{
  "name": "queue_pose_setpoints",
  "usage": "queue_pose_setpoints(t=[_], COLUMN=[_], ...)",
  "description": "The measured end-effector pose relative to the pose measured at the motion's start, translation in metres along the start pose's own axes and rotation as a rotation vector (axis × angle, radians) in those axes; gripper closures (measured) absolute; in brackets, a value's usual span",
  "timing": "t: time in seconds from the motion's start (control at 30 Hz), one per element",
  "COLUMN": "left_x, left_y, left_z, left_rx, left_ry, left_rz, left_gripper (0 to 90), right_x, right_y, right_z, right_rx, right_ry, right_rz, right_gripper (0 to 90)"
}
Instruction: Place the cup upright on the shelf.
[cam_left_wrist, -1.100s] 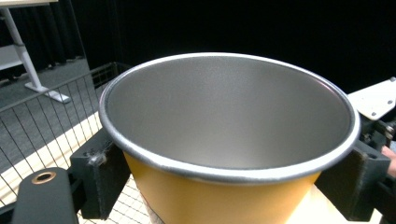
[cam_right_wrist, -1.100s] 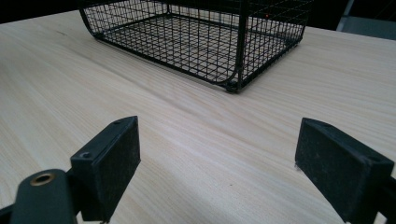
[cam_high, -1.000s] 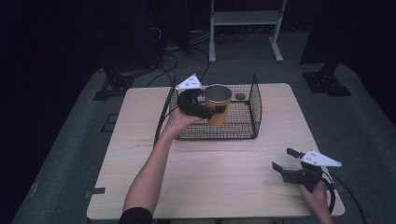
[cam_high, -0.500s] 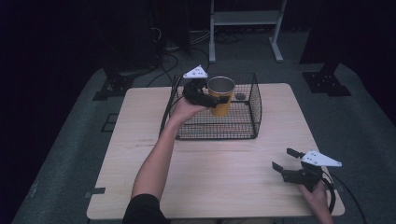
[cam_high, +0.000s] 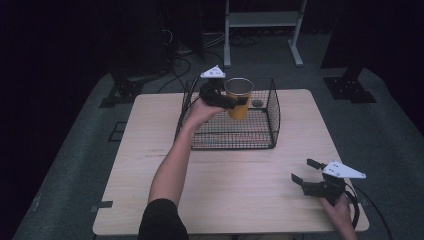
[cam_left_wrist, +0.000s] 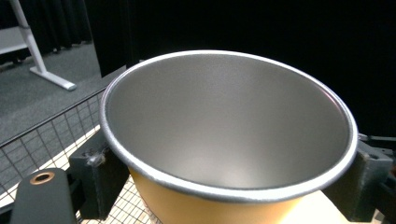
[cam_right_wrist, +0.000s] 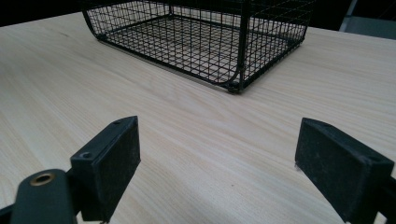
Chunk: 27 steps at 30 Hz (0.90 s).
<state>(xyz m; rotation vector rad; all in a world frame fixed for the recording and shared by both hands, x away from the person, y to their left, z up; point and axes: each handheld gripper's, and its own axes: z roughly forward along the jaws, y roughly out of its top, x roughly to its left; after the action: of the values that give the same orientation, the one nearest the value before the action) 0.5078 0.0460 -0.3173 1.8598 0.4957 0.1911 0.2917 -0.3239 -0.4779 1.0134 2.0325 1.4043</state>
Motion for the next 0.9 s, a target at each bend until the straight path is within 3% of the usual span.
queue_pose_setpoints(t=[0.3,0.43,0.53,0.9], left_x=[0.013,0.019,0.024,0.038], left_y=[-0.001,-0.005,-0.008,-0.02], left_z=[0.011,0.015,0.017,0.029], left_rx=[0.03,0.038,0.045,0.069], left_ry=[0.017,0.029,0.063,0.092], left_rz=[-0.01,-0.024,-0.033,-0.067], left_gripper=[13.3,13.3,12.4,12.0], right_x=[0.0,0.0,0.0,0.0], right_y=[0.0,0.0,0.0,0.0], right_z=[0.0,0.0,0.0,0.0], right_rx=[0.0,-0.001,-0.001,-0.002], right_ry=[0.001,0.002,0.002,0.005], right_rz=[0.001,0.0,0.0,-0.002], right_gripper=[13.1,13.1,13.1,13.1])
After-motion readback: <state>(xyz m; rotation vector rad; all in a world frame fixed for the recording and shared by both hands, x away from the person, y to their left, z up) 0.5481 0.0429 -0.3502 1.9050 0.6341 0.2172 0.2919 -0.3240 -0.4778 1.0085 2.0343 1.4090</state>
